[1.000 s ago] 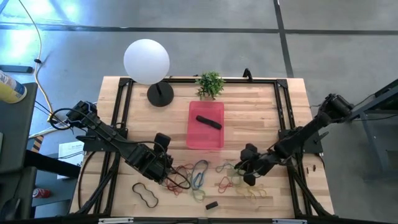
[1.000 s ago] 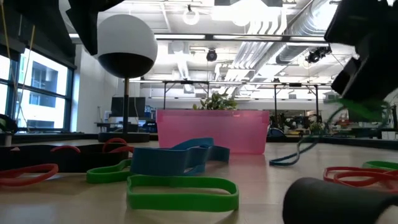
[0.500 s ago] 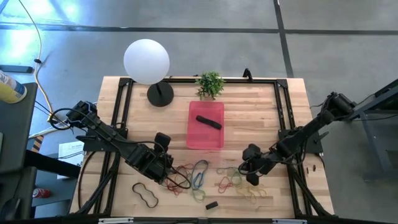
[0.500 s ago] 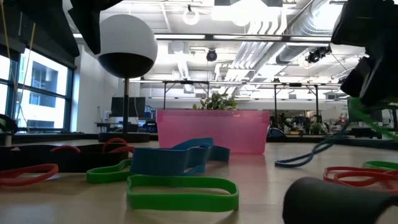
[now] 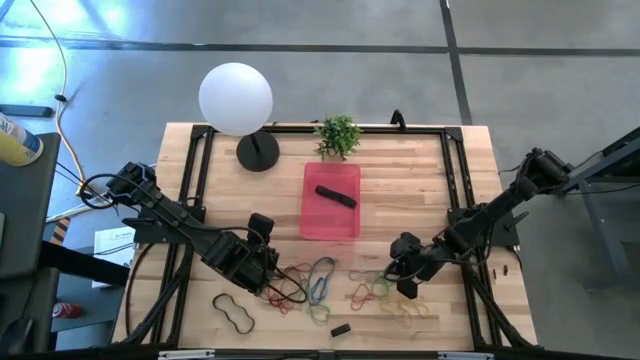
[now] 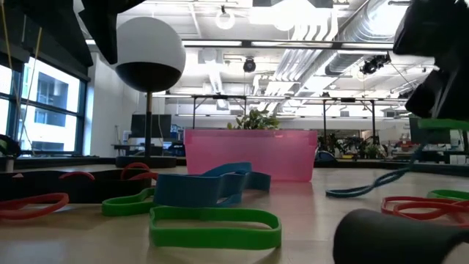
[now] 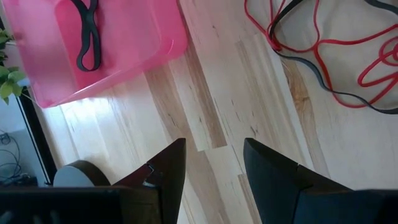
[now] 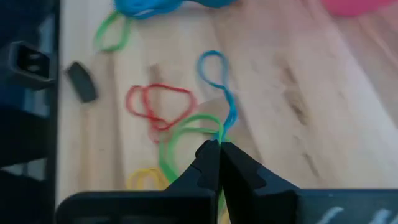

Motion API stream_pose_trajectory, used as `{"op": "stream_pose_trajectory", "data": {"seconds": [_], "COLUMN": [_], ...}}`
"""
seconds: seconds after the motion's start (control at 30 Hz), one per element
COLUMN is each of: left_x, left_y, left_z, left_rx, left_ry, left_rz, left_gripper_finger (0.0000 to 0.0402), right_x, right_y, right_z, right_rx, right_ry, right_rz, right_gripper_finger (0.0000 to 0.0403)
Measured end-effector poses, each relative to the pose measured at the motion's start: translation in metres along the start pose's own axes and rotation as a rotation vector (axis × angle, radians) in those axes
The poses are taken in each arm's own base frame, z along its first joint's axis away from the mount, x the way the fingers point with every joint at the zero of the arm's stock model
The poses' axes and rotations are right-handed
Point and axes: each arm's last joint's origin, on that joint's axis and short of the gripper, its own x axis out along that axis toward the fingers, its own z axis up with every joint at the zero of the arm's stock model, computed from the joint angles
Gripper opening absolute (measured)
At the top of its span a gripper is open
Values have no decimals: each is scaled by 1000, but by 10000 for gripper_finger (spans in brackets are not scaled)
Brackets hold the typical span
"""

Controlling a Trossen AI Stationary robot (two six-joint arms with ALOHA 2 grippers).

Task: Pick and place rubber bands into bin
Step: Put the green rubber band into the red bin

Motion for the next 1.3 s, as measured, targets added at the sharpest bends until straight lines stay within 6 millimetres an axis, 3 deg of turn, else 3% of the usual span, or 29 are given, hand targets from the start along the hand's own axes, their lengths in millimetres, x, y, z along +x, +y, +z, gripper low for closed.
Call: {"op": "stream_pose_trajectory", "data": {"seconds": [0.2, 0.53, 1.1, 1.3], "left_x": [0, 0, 0, 0], "left_y": [0, 0, 1, 1], "left_z": [0, 0, 0, 0], "left_rx": [-1, -1, -1, -5], "left_ry": [0, -2, -4, -4], "left_rz": [0, 10, 22, 22], "left_gripper_finger": [150, 150, 150, 150], "right_x": [0, -5, -3, -4], "right_y": [-7, -36, -35, -36], "right_z": [-2, -12, -7, -8], "right_rx": [-11, 83, 40, 34], "right_ry": [-12, 83, 69, 79], "right_rz": [-96, -392, -359, -372], "right_gripper_finger": [3, 3, 51, 48]}}
